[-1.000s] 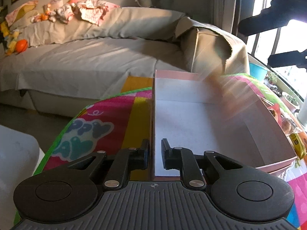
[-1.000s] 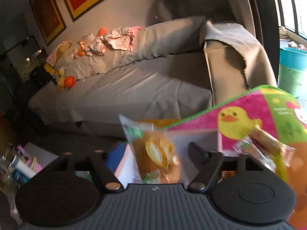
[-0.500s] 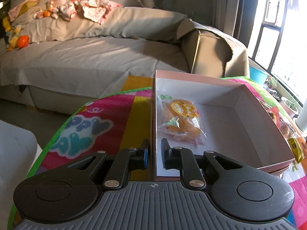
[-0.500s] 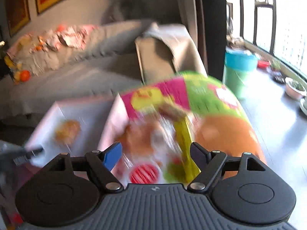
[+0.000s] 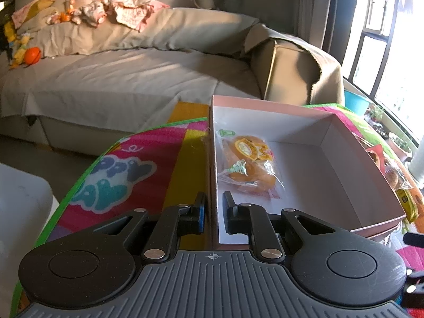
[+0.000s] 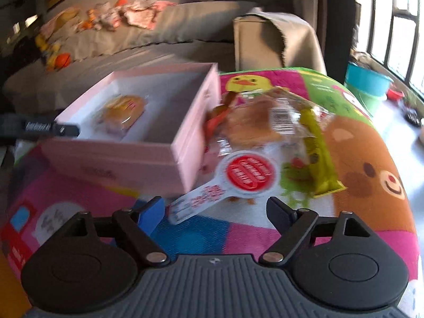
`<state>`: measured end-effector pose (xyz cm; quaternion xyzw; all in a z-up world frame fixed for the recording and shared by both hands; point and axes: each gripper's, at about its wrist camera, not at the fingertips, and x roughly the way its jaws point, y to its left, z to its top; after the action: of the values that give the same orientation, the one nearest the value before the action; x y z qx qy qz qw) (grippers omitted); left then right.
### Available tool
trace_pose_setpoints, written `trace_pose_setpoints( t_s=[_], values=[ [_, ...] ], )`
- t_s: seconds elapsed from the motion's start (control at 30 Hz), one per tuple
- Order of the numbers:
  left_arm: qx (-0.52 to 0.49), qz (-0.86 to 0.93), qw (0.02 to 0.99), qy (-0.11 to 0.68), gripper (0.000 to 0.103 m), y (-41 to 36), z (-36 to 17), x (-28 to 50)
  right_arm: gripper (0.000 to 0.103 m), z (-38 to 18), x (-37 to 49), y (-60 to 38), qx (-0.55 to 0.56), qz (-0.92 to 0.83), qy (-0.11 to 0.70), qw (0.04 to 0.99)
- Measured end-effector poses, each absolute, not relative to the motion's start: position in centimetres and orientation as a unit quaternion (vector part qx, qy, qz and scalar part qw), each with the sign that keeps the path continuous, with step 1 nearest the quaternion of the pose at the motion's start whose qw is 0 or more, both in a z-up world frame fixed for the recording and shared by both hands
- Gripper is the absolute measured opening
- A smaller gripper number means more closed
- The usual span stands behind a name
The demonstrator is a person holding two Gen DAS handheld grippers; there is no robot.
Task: Organize objects
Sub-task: 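Grasp the red-lidded cup by its spoon handle with the right gripper, then carry the red-lidded cup into the pink box and release it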
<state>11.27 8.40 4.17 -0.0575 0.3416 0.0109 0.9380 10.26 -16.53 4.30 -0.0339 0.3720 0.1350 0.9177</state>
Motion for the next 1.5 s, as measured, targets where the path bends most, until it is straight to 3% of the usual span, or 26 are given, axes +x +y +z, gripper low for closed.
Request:
trace_pose_setpoints(
  t_s=[0.17, 0.47, 0.57, 0.73, 0.83, 0.87, 1.3, 1.5],
  values=[
    [-0.058, 0.009, 0.938, 0.342, 0.016, 8.5, 4.2, 11.0, 0.085, 3.8, 10.2, -17.0, -0.069, 0.085, 0.378, 0.919],
    [-0.059, 0.009, 0.938, 0.342, 0.016, 8.5, 4.2, 11.0, 0.085, 4.7, 9.8, -20.7, -0.038, 0.068, 0.365, 0.928],
    [-0.059, 0.009, 0.937, 0.343, 0.016, 8.4, 4.3, 11.0, 0.078, 5.0, 11.4, -20.5, -0.038, 0.072, 0.349, 0.934],
    [-0.059, 0.009, 0.937, 0.343, 0.016, 8.3, 4.3, 11.0, 0.077, 4.5, 14.9, -19.3, -0.059, 0.068, 0.348, 0.933],
    [-0.058, 0.008, 0.938, 0.343, 0.016, 8.4, 4.3, 11.0, 0.070, 3.9, 16.1, -18.9, -0.068, 0.064, 0.354, 0.931],
    [-0.057, 0.007, 0.938, 0.342, 0.016, 8.4, 4.3, 10.9, 0.063, 3.8, 16.0, -18.8, -0.075, 0.060, 0.353, 0.931],
    [-0.058, 0.004, 0.940, 0.336, 0.016, 8.4, 4.2, 10.8, 0.060, 6.0, 7.1, -19.0, -0.068, 0.110, 0.405, 0.905],
    [-0.060, -0.004, 0.940, 0.337, 0.016, 8.7, 4.2, 10.9, 0.060, 9.7, 3.9, -16.7, -0.092, 0.150, 0.376, 0.910]
  ],
)
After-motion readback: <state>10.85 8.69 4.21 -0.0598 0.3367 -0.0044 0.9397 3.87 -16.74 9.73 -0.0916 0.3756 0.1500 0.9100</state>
